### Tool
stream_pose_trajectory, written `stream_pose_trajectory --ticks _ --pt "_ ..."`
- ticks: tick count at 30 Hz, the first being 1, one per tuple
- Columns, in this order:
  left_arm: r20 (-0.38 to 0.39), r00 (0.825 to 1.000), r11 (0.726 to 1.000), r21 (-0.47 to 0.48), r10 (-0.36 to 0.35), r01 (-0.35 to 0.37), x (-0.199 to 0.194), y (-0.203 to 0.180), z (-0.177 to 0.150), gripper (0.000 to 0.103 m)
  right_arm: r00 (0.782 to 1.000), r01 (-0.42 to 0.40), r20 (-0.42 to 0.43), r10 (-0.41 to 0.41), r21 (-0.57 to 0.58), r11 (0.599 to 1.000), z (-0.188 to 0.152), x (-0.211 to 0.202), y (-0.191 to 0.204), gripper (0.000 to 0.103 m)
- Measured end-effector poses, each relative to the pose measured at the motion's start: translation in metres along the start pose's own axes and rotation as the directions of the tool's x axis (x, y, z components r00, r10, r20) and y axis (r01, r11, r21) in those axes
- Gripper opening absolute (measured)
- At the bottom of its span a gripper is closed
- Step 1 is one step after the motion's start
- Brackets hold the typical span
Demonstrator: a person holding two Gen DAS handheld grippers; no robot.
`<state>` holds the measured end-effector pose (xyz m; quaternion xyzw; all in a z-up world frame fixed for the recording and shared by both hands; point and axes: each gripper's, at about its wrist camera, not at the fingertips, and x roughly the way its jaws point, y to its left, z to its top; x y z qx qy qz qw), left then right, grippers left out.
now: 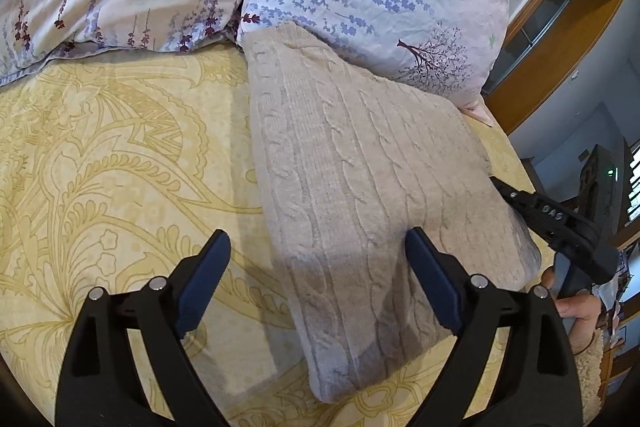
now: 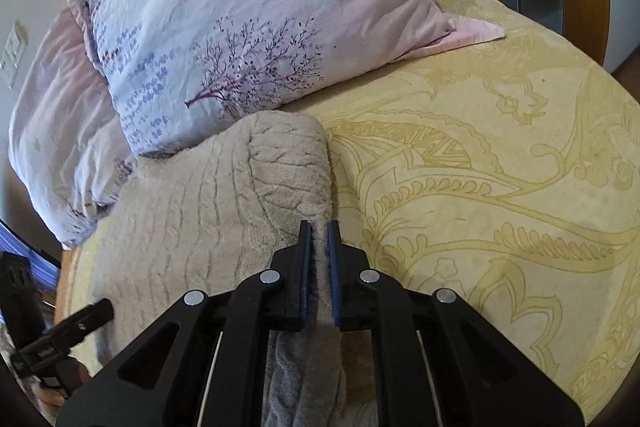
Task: Fold small clothes
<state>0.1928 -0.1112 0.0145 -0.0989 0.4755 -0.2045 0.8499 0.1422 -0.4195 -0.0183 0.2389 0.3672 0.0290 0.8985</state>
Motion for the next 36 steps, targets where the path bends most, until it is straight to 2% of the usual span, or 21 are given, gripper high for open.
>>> stream_pose_trajectory --ticks 1,3,5,8,10,13,15,19,22,23,24,26,30,34,36 --pt "0.0 1.0 1.0 0.003 0.003 -0.003 -0.001 -0.001 0.0 0.089 1.0 -0.002 0.012 0.002 0.007 1.0 0.0 -0.006 0.0 0.016" --pt "0.0 1.0 1.0 0.009 0.008 -0.008 -0.001 -0.001 0.0 0.089 0.999 -0.002 0.048 0.002 0.005 1.0 0.0 -0.019 0.003 0.036" --pt "-0.002 1.0 1.0 0.008 0.006 -0.006 -0.001 -0.002 0.0 0.089 0.995 -0.023 0.096 0.024 -0.015 1.0 -0.003 -0.034 0.012 0.045" --pt "-0.006 1.0 1.0 0.004 -0.003 0.003 0.0 -0.003 0.0 0.089 0.99 -0.066 0.121 0.075 -0.076 0.995 -0.011 -0.048 0.029 0.047" --pt "-0.017 1.0 1.0 0.007 -0.016 0.016 0.002 -0.005 -0.001 0.089 0.992 -0.084 0.081 0.094 -0.118 0.99 -0.016 -0.043 0.039 0.048" --pt "-0.027 0.999 0.999 0.017 -0.027 0.027 0.005 -0.008 -0.002 0.089 1.0 -0.03 -0.008 0.029 -0.138 0.99 -0.023 -0.016 0.04 0.049" --pt "-0.034 0.999 0.999 0.017 -0.034 0.034 0.007 -0.01 -0.003 0.089 1.0 0.009 0.001 -0.009 -0.167 0.986 -0.028 -0.008 0.04 0.051" --pt "-0.043 0.996 0.997 -0.025 -0.076 0.075 0.006 -0.004 -0.003 0.089 1.0 -0.014 -0.015 0.012 -0.15 0.989 -0.024 -0.008 0.037 0.052" --pt "-0.022 0.989 0.985 -0.092 -0.148 0.146 -0.005 0.01 0.003 0.089 0.996 -0.09 -0.025 0.088 -0.073 0.993 -0.017 -0.021 0.027 0.054" --pt "-0.008 0.986 0.979 -0.119 -0.165 0.163 -0.009 0.017 0.007 0.089 0.988 -0.149 -0.027 0.149 -0.005 0.989 -0.009 -0.026 0.018 0.062" --pt "-0.004 0.984 0.976 -0.135 -0.175 0.173 -0.012 0.021 0.01 0.089 0.985 -0.171 -0.025 0.172 0.028 0.985 -0.006 -0.028 0.013 0.074" --pt "-0.01 0.98 0.964 -0.179 -0.2 0.195 -0.012 0.033 0.019 0.089 0.98 -0.194 -0.02 0.198 0.111 0.975 0.006 -0.029 -0.002 0.082" --pt "-0.047 0.969 0.944 -0.239 -0.244 0.226 -0.004 0.045 0.028 0.089 0.966 -0.213 -0.103 0.239 0.217 0.953 0.024 -0.009 -0.019 0.082" --pt "-0.075 0.961 0.928 -0.291 -0.265 0.233 0.009 0.054 0.031 0.087 0.953 -0.212 -0.158 0.26 0.266 0.94 0.027 0.007 -0.03 0.082" --pt "-0.063 0.956 0.92 -0.299 -0.285 0.254 0.012 0.055 0.035 0.087 0.945 -0.222 -0.175 0.278 0.281 0.934 0.027 0.013 -0.035 0.082"
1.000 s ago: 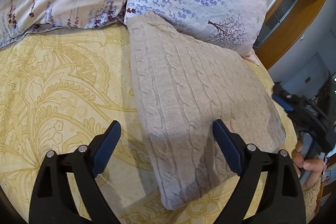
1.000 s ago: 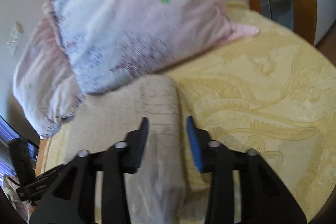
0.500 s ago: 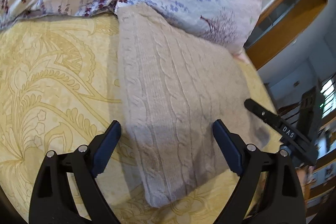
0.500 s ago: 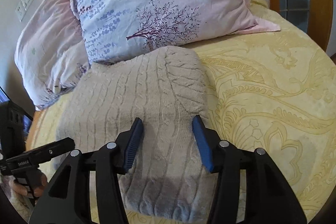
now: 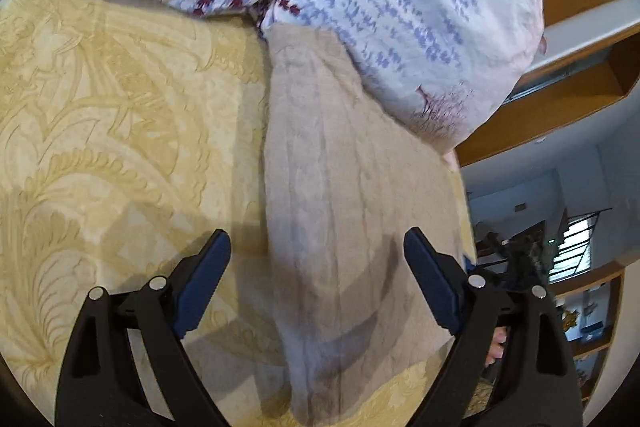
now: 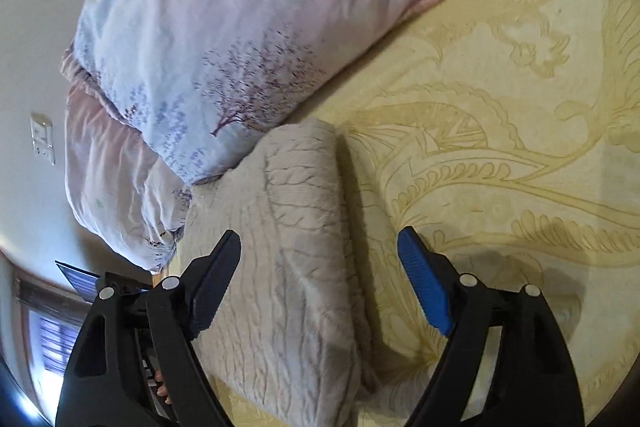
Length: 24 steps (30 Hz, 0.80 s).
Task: Fold small clothes
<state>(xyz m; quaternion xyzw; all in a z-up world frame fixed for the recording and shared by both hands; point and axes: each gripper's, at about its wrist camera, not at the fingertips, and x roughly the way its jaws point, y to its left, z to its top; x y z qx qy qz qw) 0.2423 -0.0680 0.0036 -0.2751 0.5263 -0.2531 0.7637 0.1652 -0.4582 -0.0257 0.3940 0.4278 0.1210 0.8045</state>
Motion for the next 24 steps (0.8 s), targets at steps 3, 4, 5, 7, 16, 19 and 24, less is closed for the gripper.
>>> stream_pose_trajectory --ticks 3,4,5,7,16,19,24 --pt "-0.011 0.999 0.999 -0.011 -0.033 0.033 0.004 0.002 0.004 0.086 0.999 -0.029 -0.029 0.029 0.014 1.0 0.001 0.009 -0.004 0.082" --pt "-0.016 0.999 0.999 -0.017 -0.042 0.042 0.005 0.002 0.005 0.084 0.999 -0.035 -0.035 0.036 0.013 0.999 0.002 0.012 -0.005 0.082" --pt "-0.019 0.999 0.998 -0.022 -0.051 0.05 0.007 0.002 0.006 0.082 0.998 -0.045 -0.033 0.045 0.005 0.999 0.002 0.014 -0.004 0.082" --pt "-0.02 0.998 0.998 -0.026 -0.065 0.065 0.011 0.002 0.008 0.08 0.998 -0.052 -0.041 0.052 -0.009 0.999 0.002 0.015 -0.002 0.081" --pt "-0.016 0.994 0.994 -0.045 -0.104 0.103 0.021 -0.001 0.008 0.074 0.991 -0.099 -0.092 0.093 -0.067 0.993 -0.005 0.032 0.009 0.063" --pt "-0.021 0.993 0.992 -0.057 -0.112 0.111 0.023 -0.001 0.008 0.07 0.989 -0.115 -0.105 0.108 -0.063 0.991 -0.008 0.035 0.009 0.055" --pt "-0.018 0.992 0.992 -0.046 -0.122 0.121 0.021 -0.003 0.001 0.051 0.975 -0.194 -0.109 0.191 -0.017 0.981 -0.014 0.034 0.003 0.035"
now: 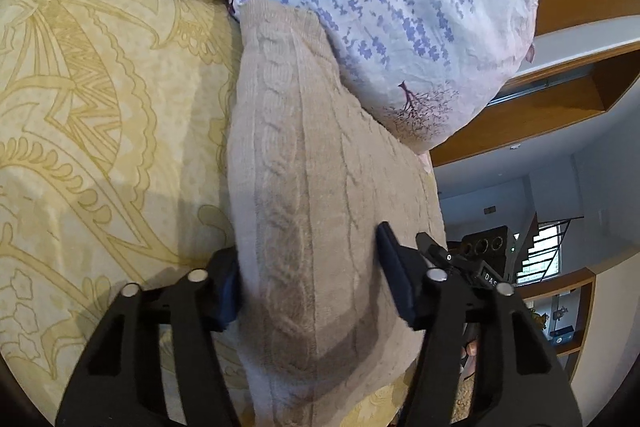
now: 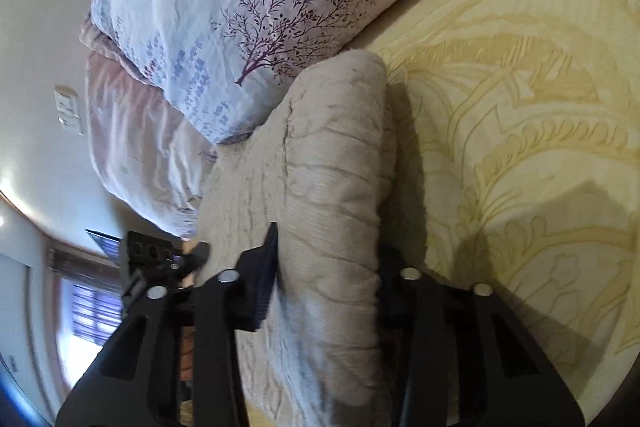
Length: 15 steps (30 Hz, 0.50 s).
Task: Fold small clothes
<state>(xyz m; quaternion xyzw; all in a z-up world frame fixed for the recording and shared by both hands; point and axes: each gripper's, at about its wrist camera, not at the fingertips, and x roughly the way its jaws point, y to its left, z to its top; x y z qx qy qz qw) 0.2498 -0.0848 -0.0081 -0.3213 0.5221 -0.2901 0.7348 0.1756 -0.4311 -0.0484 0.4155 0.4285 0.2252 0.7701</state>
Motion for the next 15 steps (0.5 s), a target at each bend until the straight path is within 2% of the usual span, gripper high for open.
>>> stream_pose_trajectory --ticks 3,9,15 --pt "0.013 0.999 0.999 -0.004 -0.034 0.034 -0.008 0.0 -0.004 0.042 1.0 -0.015 0.013 0.015 -0.001 1.0 -0.006 -0.004 0.007 0.033" --pt "0.016 0.998 0.998 0.033 -0.055 0.055 -0.033 -0.002 -0.018 0.04 0.999 -0.043 0.0 0.043 -0.063 0.997 -0.025 -0.007 0.042 0.032" --pt "0.071 0.997 0.998 0.054 -0.032 0.028 -0.089 0.016 -0.023 0.039 0.997 -0.061 -0.049 0.053 -0.175 0.983 -0.043 0.026 0.09 0.031"
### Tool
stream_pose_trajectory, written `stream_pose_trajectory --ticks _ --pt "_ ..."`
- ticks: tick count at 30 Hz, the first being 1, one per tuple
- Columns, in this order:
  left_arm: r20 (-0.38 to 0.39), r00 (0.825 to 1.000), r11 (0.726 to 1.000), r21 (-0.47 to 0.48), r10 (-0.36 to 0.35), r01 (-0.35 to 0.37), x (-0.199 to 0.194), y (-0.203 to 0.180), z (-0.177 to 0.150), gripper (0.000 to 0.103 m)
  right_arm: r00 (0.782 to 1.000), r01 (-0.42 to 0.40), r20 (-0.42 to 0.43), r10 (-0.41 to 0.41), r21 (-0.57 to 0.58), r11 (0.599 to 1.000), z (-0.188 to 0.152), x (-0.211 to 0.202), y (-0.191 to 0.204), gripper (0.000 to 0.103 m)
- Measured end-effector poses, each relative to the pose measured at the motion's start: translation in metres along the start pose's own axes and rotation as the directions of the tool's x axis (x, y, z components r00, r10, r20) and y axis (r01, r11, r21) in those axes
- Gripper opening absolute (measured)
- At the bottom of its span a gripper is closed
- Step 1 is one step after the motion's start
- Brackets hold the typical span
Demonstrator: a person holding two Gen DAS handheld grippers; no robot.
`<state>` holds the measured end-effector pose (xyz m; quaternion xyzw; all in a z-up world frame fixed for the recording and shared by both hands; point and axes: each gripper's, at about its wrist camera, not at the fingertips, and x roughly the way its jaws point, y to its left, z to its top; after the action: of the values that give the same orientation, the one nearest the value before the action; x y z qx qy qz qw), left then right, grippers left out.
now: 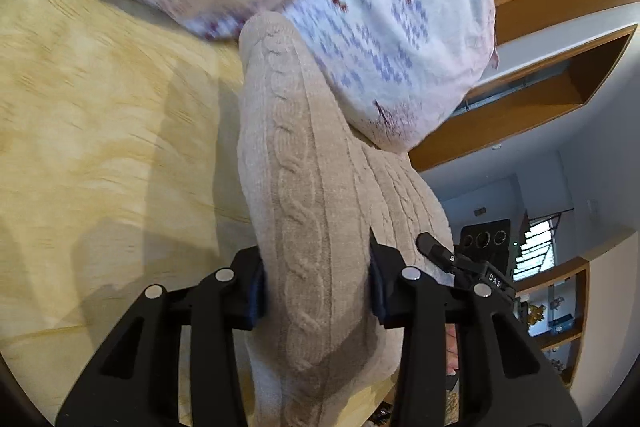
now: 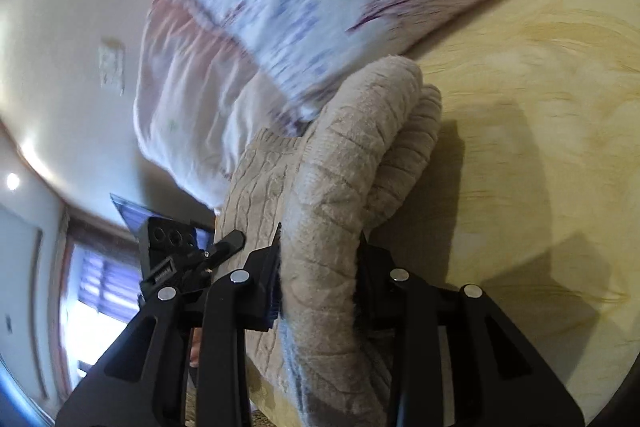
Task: Fold small clothes
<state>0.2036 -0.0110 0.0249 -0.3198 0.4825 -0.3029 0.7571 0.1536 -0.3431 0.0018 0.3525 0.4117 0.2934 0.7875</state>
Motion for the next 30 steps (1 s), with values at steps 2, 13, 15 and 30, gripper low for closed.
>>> stream_pose_trajectory --ticks 2,13,15,30 --pt "0.038 0.999 1.0 0.002 0.015 -0.016 -0.023 0.007 0.006 0.039 1.0 -0.011 -0.005 0.01 -0.052 0.999 0.001 0.018 0.019 0.031" --pt "0.081 0.988 0.981 -0.157 0.131 -0.117 -0.051 0.093 0.024 0.05 0.99 0.138 0.008 -0.137 -0.046 0.989 -0.004 0.092 0.007 0.036" --pt "0.091 0.989 0.982 -0.161 0.116 -0.101 -0.055 0.094 0.022 0.053 0.991 0.13 0.011 -0.13 -0.024 0.991 -0.002 0.081 0.006 0.037" --pt "0.287 0.859 0.888 0.054 0.423 -0.456 -0.106 0.041 -0.025 0.081 0.926 0.361 0.153 -0.344 -0.1 0.927 0.008 0.078 0.014 0.01"
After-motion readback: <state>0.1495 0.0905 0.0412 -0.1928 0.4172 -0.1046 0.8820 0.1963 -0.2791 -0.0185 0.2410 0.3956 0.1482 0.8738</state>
